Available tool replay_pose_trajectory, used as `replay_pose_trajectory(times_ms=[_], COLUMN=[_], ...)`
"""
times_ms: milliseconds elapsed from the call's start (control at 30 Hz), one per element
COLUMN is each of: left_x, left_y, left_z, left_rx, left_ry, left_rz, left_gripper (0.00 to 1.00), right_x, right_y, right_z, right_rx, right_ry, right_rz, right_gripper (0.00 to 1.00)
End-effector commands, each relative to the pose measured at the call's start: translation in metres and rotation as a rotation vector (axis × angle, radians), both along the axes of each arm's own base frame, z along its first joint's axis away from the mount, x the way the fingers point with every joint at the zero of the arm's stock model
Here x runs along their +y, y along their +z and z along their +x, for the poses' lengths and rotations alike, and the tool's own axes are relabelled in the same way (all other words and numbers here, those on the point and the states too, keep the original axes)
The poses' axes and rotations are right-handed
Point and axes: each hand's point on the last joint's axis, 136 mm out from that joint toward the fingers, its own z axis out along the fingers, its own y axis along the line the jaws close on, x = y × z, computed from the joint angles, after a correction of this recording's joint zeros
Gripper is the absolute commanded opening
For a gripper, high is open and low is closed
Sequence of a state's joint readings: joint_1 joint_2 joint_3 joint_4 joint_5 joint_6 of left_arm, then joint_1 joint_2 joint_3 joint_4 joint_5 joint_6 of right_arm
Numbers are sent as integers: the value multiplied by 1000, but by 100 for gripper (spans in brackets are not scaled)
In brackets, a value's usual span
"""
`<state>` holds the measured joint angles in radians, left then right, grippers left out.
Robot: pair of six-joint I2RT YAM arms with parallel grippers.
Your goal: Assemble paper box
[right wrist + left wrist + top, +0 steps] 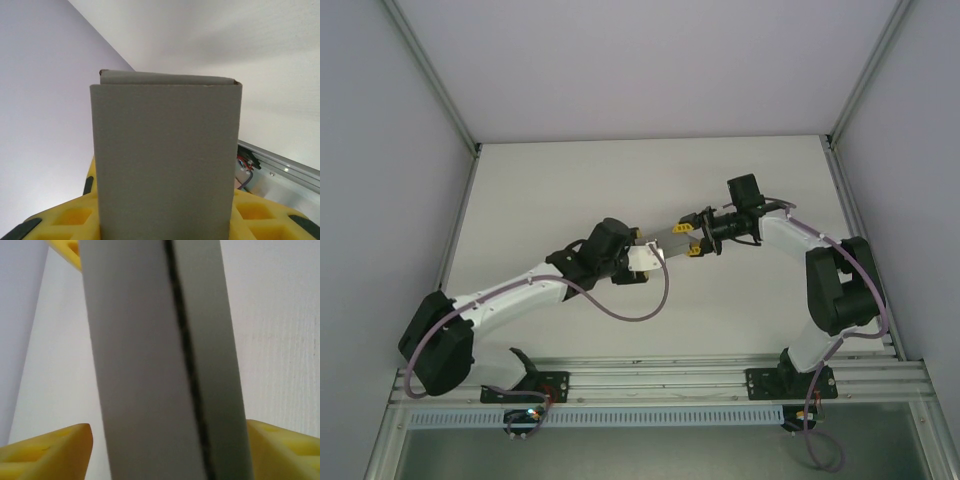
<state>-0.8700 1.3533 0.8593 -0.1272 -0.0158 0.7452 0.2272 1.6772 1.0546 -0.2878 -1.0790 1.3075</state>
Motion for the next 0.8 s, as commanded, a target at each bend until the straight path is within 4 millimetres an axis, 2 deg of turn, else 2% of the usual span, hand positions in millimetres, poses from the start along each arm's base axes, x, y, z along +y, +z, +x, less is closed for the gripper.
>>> replay_pose_trajectory(times_ms=[0,67,200,267,333,400,433,467,500,600,700,767], left_x=[-10,-11,-11,-10,-9,-10,-10,-9,-8,-3,7,16], left_y=[14,17,23,23,24,25,25,24,22,15,9,3], left_z=[2,2,4,3,3,2,0,-1,-2,-4,-6,-18], left_rx=[-28,-33,-70,-69,-68,-59,-50,-44,-36,9,91,207], left_ry=[-25,-28,-29,-33,-33,-37,-42,-44,-46,-39,-15,-35], left_rz=[-31,-48,-68,-63,-60,-61,-60,-56,-49,-31,-30,-20], left_gripper=[70,65,49,45,43,42,42,42,42,41,41,42], right_x=[7,7,7,7,7,6,6,5,3,-15,-51,-78], right_y=[19,19,18,19,20,21,21,21,21,26,37,46], right_z=[-15,-16,-18,-18,-18,-18,-18,-18,-16,-4,8,12], right_rx=[22,24,26,22,15,4,-4,-14,-28,-132,-293,-453], right_ry=[51,53,56,57,59,59,60,58,49,6,-49,-54], right_rz=[71,73,69,69,69,70,68,61,49,-26,-173,-324], right_gripper=[38,39,47,49,57,60,67,86,100,100,100,100])
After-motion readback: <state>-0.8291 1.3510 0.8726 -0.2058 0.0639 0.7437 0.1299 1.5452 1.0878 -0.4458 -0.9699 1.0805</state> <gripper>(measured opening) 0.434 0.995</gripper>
